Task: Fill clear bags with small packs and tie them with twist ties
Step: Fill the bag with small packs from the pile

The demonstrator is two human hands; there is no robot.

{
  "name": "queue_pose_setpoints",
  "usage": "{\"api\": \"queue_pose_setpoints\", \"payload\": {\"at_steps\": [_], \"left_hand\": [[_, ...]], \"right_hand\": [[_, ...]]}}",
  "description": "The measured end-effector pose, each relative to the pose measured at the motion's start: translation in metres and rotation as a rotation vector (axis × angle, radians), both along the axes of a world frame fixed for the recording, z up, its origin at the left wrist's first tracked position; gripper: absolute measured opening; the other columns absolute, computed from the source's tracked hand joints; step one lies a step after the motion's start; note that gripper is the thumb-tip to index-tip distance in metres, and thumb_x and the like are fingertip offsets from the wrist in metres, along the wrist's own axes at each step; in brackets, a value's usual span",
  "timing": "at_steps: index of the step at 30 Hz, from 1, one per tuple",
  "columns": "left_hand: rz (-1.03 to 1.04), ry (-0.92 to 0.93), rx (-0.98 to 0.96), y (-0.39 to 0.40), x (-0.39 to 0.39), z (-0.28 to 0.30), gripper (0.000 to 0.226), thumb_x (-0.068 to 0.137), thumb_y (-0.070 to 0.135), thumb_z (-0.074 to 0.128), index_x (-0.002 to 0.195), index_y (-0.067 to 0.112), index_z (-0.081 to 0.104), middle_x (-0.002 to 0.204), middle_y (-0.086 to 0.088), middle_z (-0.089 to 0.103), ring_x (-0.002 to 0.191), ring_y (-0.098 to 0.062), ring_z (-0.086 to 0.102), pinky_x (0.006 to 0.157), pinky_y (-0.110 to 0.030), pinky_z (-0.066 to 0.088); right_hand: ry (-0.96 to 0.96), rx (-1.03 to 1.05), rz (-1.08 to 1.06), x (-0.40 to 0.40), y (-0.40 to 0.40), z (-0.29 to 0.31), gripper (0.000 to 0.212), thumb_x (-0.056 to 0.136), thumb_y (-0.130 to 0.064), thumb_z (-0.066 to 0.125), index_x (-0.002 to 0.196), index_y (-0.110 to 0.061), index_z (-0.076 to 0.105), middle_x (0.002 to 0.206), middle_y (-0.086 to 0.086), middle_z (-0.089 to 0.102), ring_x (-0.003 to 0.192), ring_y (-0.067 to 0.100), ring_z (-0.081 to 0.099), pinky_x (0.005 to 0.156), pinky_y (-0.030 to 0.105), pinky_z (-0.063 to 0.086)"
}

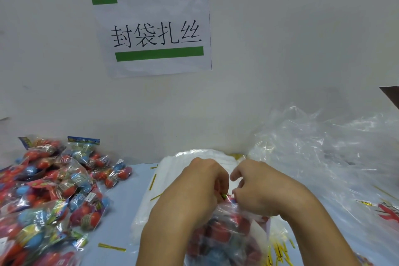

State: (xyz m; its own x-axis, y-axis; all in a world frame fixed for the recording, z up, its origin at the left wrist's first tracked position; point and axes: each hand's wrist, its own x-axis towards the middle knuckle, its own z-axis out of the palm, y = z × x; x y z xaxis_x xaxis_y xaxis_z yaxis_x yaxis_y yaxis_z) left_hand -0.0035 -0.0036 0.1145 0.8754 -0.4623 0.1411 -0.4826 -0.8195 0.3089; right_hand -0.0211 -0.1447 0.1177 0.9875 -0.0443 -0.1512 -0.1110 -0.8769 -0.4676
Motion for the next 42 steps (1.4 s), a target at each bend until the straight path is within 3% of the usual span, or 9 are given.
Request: {"api": "queue_pose_setpoints", "payload": {"at_steps": [4,8,13,22,25,27,32,37,42], "left_hand": [[0.003,0.0,0.0,-0.001,0.0,0.001,0.02,0.092,0.005,0.063,0.091,0.022,0.073,0.101,0.004,0.069,0.085,-0.011,0.064,0.059,-0.01,0.04],[0.033,0.007,-0.04,0.002,0.0,-0.001,0.028,0.091,0.005,0.066,0.076,0.028,0.06,0.092,0.007,0.061,0.078,-0.011,0.061,0.059,-0.01,0.041],[0.059,0.111,-0.049,0.004,-0.002,-0.004,0.023,0.093,0.01,0.064,0.082,0.03,0.06,0.08,0.012,0.053,0.065,-0.004,0.051,0.051,-0.009,0.035],[0.003,0.334,0.051,-0.009,-0.006,-0.012,0.062,0.094,0.004,0.051,0.134,0.052,0.05,0.131,0.008,0.044,0.091,-0.008,0.049,0.066,-0.017,0.043],[0.022,0.337,0.092,-0.01,-0.006,-0.017,0.034,0.097,0.04,0.059,0.131,0.048,0.056,0.129,0.006,0.04,0.115,-0.014,0.046,0.086,-0.028,0.042],[0.018,0.343,0.143,-0.011,-0.005,-0.022,0.035,0.096,0.049,0.058,0.131,0.045,0.056,0.127,0.005,0.038,0.122,-0.017,0.043,0.092,-0.032,0.041],[0.008,0.371,0.172,-0.015,-0.004,-0.023,0.032,0.099,0.026,0.055,0.128,0.04,0.057,0.129,-0.001,0.035,0.125,-0.023,0.041,0.096,-0.036,0.043],[0.014,0.339,0.077,-0.016,-0.006,-0.021,0.026,0.097,0.026,0.054,0.072,0.031,0.056,0.11,-0.001,0.04,0.089,-0.017,0.042,0.089,-0.031,0.048],[0.042,0.229,0.012,-0.009,-0.001,-0.019,0.008,0.093,0.029,0.064,0.096,0.028,0.072,0.112,0.005,0.047,0.086,-0.012,0.048,0.06,-0.015,0.036]], "right_hand": [[0.035,-0.007,0.041,0.002,-0.003,-0.002,0.039,0.095,-0.017,0.054,0.133,-0.015,0.056,0.125,0.002,0.063,0.107,0.02,0.065,0.091,0.035,0.057],[0.115,-0.005,0.105,-0.001,-0.003,-0.002,0.048,0.096,-0.015,0.052,0.143,-0.021,0.05,0.132,0.0,0.062,0.111,0.019,0.063,0.095,0.032,0.055],[0.109,-0.04,0.098,-0.001,-0.005,-0.002,0.033,0.098,-0.016,0.053,0.13,-0.015,0.059,0.122,0.003,0.067,0.105,0.021,0.067,0.09,0.032,0.055],[-0.142,0.034,0.004,-0.006,-0.017,0.007,0.024,0.092,-0.011,0.053,0.099,-0.004,0.075,0.089,0.013,0.077,0.082,0.027,0.075,0.071,0.04,0.062],[-0.287,0.178,-0.035,-0.007,-0.029,0.014,0.02,0.093,-0.018,0.059,0.086,-0.027,0.076,0.078,-0.008,0.075,0.063,0.001,0.07,0.055,0.016,0.053],[-0.328,0.178,-0.077,-0.006,-0.042,0.013,0.017,0.092,-0.022,0.061,0.085,-0.031,0.074,0.083,-0.011,0.073,0.065,0.0,0.068,0.052,0.01,0.046],[0.248,0.022,-0.019,-0.001,-0.066,-0.013,0.031,0.091,-0.014,0.069,0.122,-0.012,0.067,0.109,0.006,0.075,0.097,0.021,0.074,0.083,0.03,0.062],[0.283,0.236,0.142,0.01,-0.057,-0.032,0.025,0.086,-0.005,0.072,0.108,-0.017,0.073,0.086,-0.001,0.077,0.081,0.009,0.073,0.07,0.02,0.056],[0.009,0.429,0.131,0.013,-0.052,-0.037,0.025,0.087,0.0,0.061,0.082,-0.016,0.079,0.075,-0.003,0.077,0.07,0.006,0.073,0.062,0.015,0.05]]}}
